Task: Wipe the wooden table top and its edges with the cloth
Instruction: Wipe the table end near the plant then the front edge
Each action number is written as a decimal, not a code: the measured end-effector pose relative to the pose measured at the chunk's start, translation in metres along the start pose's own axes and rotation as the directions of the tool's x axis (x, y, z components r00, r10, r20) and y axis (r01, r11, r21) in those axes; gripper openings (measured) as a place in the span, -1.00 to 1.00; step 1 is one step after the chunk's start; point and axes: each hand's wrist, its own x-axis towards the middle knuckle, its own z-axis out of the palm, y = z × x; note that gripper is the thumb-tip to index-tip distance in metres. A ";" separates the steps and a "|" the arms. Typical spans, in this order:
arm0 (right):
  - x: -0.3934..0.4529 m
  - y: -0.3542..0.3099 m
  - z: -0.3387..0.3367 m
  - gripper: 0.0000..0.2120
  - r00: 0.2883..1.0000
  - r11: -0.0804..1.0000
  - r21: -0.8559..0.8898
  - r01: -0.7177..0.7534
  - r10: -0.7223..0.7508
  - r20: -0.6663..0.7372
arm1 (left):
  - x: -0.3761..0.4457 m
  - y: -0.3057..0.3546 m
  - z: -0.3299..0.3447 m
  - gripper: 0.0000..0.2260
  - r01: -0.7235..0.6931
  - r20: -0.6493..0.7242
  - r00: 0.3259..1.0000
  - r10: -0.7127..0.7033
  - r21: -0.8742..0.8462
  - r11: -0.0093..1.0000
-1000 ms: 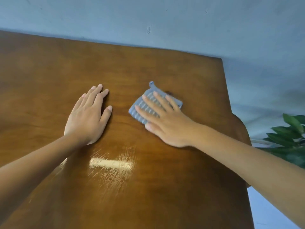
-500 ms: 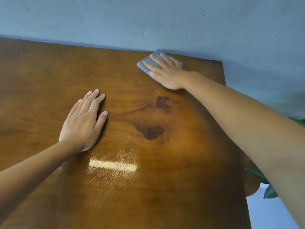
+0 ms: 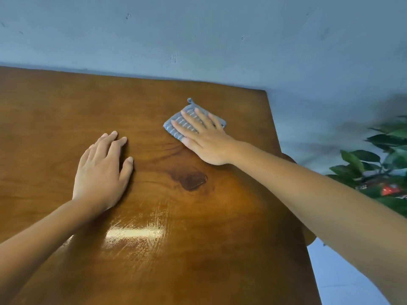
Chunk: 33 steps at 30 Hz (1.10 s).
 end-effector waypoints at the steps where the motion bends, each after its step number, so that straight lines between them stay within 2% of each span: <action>1: -0.011 0.000 0.005 -0.50 1.000 1.000 -0.007 0.023 -0.023 0.002 | 0.002 0.002 -0.002 -0.55 0.017 -0.002 1.000 -0.017 -0.017 1.000; 4: -0.031 0.008 0.008 -0.50 0.997 0.997 -0.026 0.071 -0.070 0.013 | 0.007 0.014 -0.006 -0.56 0.070 0.014 0.998 -0.069 -0.082 0.994; 7: -0.029 0.028 0.000 -0.50 0.995 0.995 -0.024 0.094 -0.094 0.024 | 0.005 0.034 -0.004 -0.56 -0.020 0.017 1.000 0.021 -0.043 0.999; 11: 0.001 0.080 -0.019 -0.51 1.000 1.000 -0.024 0.015 -0.015 0.018 | -0.002 0.077 0.006 -0.54 -0.078 0.042 0.996 0.082 -0.088 0.993; 15: 0.026 0.127 -0.038 -0.50 0.994 0.994 -0.031 -0.103 0.104 0.013 | -0.008 0.122 0.024 -0.49 -0.059 0.065 0.996 0.067 -0.114 0.992; 18: 0.030 0.135 -0.039 -0.49 0.989 0.989 -0.003 -0.145 0.145 0.001 | -0.011 0.149 0.037 -0.43 -0.060 0.072 0.995 0.068 -0.106 0.993; 21: 0.020 0.122 -0.033 -0.48 0.988 0.988 0.032 -0.150 0.151 -0.016 | -0.015 0.158 0.047 -0.41 -0.052 0.063 0.997 0.053 -0.019 0.998; 29: -0.053 0.130 0.003 -0.49 0.984 0.984 -0.018 0.178 -0.179 -0.019 | -0.015 0.166 0.048 -0.41 -0.033 0.058 0.998 0.030 0.050 0.998; 33: -0.047 0.159 -0.009 -0.50 0.973 0.971 -0.065 0.229 -0.230 0.004 | -0.014 0.166 0.048 -0.42 -0.023 0.059 0.998 0.020 0.049 0.999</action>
